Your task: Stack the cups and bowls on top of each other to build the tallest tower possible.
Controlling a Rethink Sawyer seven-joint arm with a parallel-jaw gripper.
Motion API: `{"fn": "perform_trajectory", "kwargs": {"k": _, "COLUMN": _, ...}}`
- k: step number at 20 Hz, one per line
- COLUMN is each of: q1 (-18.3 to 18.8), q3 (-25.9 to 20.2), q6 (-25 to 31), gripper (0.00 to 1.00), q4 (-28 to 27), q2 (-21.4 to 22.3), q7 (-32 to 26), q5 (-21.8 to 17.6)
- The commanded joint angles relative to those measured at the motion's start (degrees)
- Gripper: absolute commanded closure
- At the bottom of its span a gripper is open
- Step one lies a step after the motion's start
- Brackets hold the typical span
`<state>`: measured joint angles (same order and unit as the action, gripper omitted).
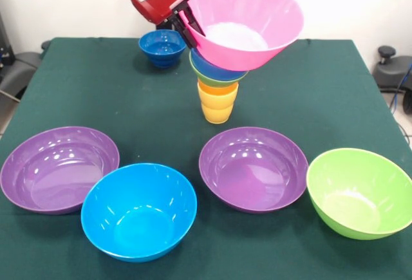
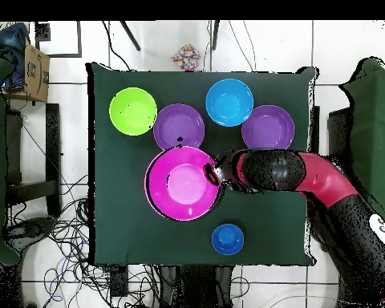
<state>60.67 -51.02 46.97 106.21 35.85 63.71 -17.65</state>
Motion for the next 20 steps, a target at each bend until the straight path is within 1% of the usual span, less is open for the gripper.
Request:
{"fn": "perform_trajectory", "kwargs": {"k": 1, "q1": -1.60, "q3": 0.93, "q6": 5.93, "gripper": 1.00, "q4": -1.42, "q2": 0.53, "q7": -4.48, "q5": -2.88}}
{"fn": "perform_trajectory", "kwargs": {"k": 2, "q1": -1.16, "q3": 0.78, "q6": 5.95, "gripper": 1.00, "q4": -1.10, "q2": 0.76, "q7": -4.65, "q5": -2.83}}
{"fn": "perform_trajectory", "kwargs": {"k": 20, "q1": -0.70, "q3": 0.87, "q6": 6.57, "gripper": 1.00, "q4": -0.81, "q2": 1.17, "q7": -5.05, "q5": -2.82}}
